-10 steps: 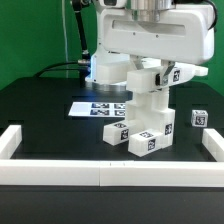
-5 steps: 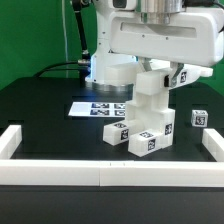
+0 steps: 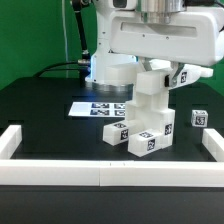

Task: Assemble chair

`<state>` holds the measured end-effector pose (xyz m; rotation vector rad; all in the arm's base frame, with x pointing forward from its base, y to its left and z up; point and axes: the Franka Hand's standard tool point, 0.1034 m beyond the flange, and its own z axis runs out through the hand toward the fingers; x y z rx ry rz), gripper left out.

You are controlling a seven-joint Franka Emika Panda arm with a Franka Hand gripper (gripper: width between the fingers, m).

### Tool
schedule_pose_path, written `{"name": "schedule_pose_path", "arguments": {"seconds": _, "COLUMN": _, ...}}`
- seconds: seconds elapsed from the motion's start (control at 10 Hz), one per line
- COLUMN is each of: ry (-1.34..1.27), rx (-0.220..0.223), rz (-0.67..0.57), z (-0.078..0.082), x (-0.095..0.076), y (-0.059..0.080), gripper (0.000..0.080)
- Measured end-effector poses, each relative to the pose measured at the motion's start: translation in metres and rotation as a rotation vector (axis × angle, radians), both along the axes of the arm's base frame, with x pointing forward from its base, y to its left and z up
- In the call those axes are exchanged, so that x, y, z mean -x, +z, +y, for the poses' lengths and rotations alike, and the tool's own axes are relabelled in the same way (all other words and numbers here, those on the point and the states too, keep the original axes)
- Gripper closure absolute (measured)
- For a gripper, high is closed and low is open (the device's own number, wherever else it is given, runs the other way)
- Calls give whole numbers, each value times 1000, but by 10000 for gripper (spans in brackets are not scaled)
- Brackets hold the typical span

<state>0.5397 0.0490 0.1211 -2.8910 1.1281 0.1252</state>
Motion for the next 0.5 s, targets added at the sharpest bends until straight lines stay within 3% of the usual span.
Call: {"name": "schedule_pose_path", "arguments": {"seconds": 0.5, "ry": 18, "rx": 3, "rz": -30, "z": 2, "x": -4, "y": 1, "gripper": 511}}
